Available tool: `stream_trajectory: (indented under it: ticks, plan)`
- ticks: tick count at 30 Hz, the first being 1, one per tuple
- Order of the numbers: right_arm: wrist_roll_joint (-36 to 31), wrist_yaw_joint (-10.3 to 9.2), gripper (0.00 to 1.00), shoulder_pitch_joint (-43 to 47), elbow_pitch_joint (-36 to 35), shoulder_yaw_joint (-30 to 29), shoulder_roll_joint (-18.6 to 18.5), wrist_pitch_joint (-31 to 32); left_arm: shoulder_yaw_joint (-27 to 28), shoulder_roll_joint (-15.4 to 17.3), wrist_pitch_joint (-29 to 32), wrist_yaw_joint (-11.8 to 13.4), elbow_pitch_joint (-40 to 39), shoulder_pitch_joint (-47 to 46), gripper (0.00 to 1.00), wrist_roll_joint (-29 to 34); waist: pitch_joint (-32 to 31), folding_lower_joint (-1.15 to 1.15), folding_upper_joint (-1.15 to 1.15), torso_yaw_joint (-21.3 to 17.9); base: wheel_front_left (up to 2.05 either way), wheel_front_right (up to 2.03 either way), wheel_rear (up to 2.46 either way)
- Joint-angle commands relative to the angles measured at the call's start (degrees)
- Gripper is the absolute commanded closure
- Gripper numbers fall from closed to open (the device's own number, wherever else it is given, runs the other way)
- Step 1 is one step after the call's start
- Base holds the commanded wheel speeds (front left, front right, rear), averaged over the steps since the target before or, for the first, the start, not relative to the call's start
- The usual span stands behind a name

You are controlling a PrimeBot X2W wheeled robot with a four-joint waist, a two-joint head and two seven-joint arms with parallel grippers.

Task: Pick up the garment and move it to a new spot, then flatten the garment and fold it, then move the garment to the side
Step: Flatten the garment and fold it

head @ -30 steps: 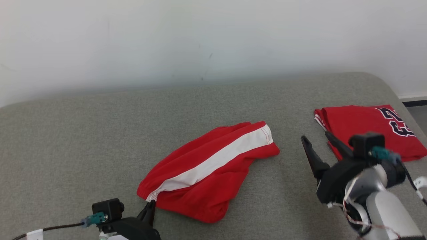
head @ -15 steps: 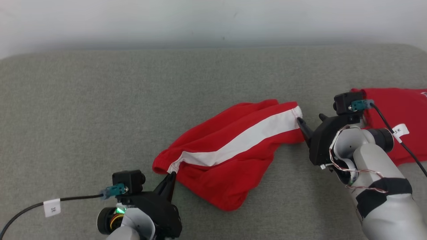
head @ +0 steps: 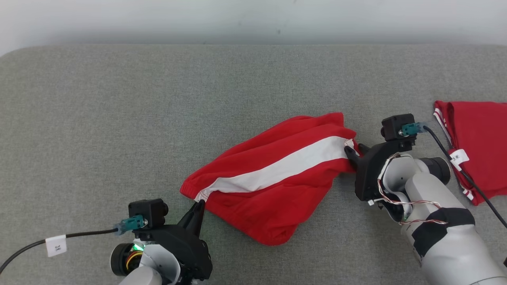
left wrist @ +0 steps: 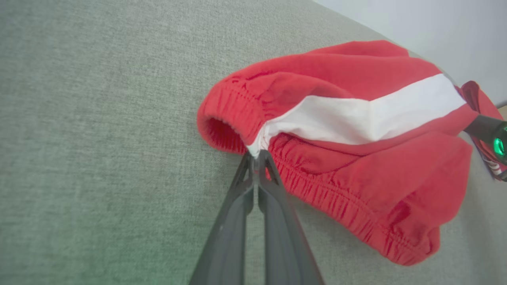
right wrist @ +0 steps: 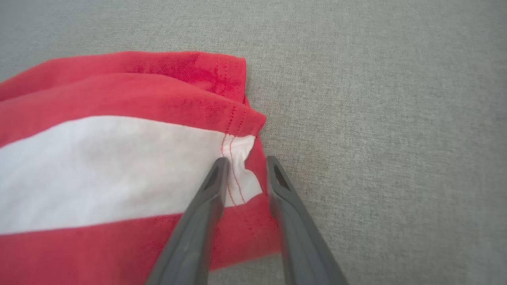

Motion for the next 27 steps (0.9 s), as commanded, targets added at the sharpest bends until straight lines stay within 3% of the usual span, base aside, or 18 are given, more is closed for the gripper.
stream_trajectory:
  ticks: [1, 5, 15, 18, 19, 27]
  plan:
    - [0.6, -0.11, 0.51, -0.7, 0.2, 0.6, 0.2, -0.4, 0.2, 0.3, 0.0, 0.1, -0.3, 0.4, 1.0, -0.1, 0.1, 0.0, -0.01, 0.0, 0.0, 0.0, 0.0]
    - [1.3, -0.11, 0.52, -2.0, 1.1, 2.4, -0.3, -1.4, 0.1, 0.4, 0.2, 0.3, -0.5, 0.2, 1.0, -0.2, 0.3, 0.0, -0.01, 0.1, 0.0, 0.0, 0.0]
    - [1.7, -0.11, 0.67, -3.4, 4.2, 5.3, -1.0, -2.0, 0.0, 0.0, -0.2, 0.3, 0.1, 0.6, 1.0, -0.6, -0.3, 0.0, -0.01, 0.2, 0.0, 0.0, 0.0]
    - [2.3, -0.11, 0.87, -3.0, 4.8, 5.8, -0.8, -1.9, 0.1, 0.0, -0.2, 0.3, 0.2, 0.9, 1.0, -0.8, -0.8, 0.0, -0.01, -0.1, 0.0, 0.0, 0.0]
    - [2.5, -0.11, 1.0, -2.8, 4.9, 6.1, -0.6, -1.9, 0.1, 0.1, -0.3, 0.3, 0.3, 1.0, 1.0, -1.0, -1.0, 0.0, -0.01, -0.2, 0.0, 0.0, 0.0]
    - [3.4, -0.11, 1.0, -2.9, 4.9, 7.9, -0.8, -3.0, 0.6, 0.4, -0.7, 0.6, 0.4, 1.0, 1.0, -1.1, -1.9, 0.0, -0.01, -0.6, 0.0, 0.0, 0.0]
